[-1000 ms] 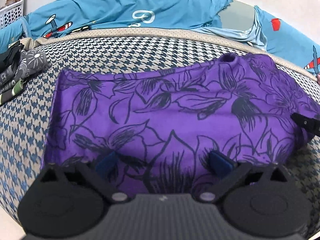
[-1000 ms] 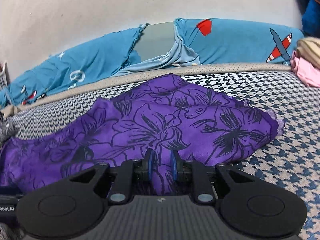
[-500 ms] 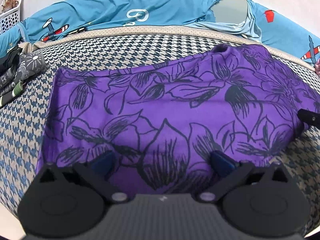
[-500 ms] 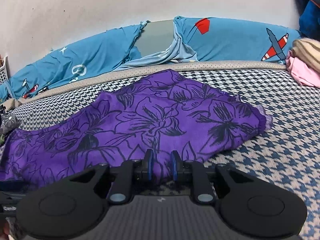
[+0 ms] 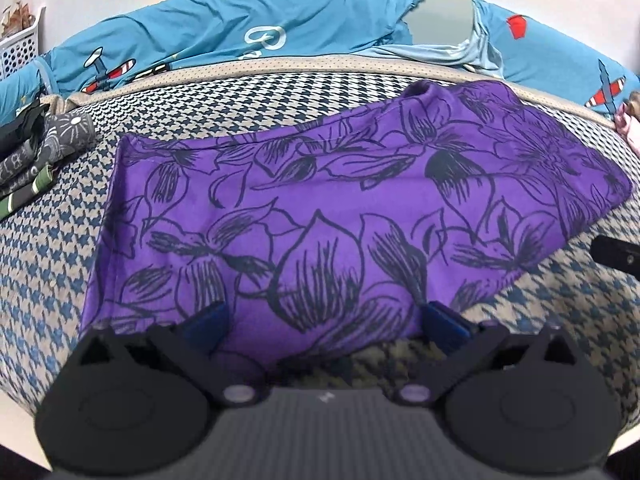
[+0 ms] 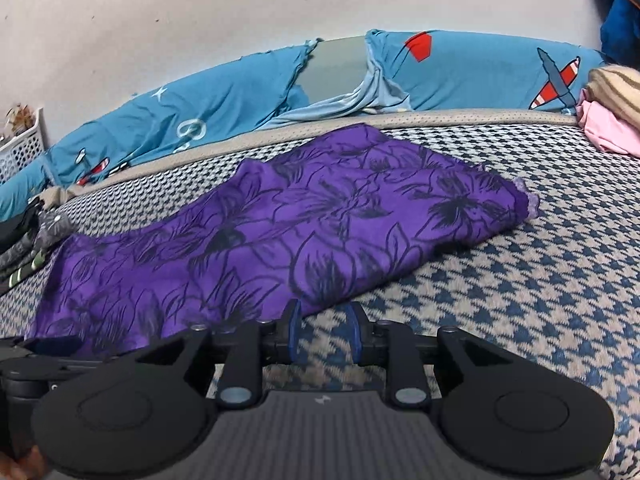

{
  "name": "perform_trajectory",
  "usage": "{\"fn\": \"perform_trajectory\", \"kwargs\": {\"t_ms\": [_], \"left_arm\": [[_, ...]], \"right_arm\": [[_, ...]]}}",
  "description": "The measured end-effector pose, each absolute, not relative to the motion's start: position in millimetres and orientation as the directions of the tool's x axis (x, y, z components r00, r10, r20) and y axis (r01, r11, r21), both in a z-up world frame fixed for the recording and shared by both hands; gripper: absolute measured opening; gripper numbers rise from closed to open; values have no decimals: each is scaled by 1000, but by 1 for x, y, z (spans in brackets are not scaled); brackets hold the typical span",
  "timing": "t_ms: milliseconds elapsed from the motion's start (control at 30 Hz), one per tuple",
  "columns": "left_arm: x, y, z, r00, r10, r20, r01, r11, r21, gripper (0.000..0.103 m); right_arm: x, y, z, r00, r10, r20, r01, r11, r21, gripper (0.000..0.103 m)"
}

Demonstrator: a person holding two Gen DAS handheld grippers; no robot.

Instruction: Fold clothes

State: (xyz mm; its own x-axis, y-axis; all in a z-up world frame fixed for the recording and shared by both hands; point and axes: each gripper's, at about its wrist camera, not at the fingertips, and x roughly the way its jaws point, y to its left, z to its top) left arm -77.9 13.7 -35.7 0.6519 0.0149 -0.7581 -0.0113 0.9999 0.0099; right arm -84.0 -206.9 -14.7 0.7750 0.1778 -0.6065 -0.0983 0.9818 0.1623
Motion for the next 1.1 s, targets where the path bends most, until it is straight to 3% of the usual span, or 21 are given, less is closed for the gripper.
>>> {"fn": "perform_trajectory", "kwargs": {"t_ms": [533,767,900,1100], "left_arm": [[-101,27,-26,682,10,-732,-21,1000,-6,103],[-105,41,-23,684,22,-729,-58,998,-23,103],[-104,49,-24,667,36,-744,-88,996,-31,103],[-104,51,-23,662,42,-748,-104,994,-37,103]], "right_arm": [[-107,-191,-20,743,220,-632,-158,975,153,26],[-113,-179,-21,732,238,-639,-180,971,156,33],[-116,-172,-22,724,246,-644,-194,969,153,44],[-121,-164,-25,702,252,-667,-210,967,145,51]]}}
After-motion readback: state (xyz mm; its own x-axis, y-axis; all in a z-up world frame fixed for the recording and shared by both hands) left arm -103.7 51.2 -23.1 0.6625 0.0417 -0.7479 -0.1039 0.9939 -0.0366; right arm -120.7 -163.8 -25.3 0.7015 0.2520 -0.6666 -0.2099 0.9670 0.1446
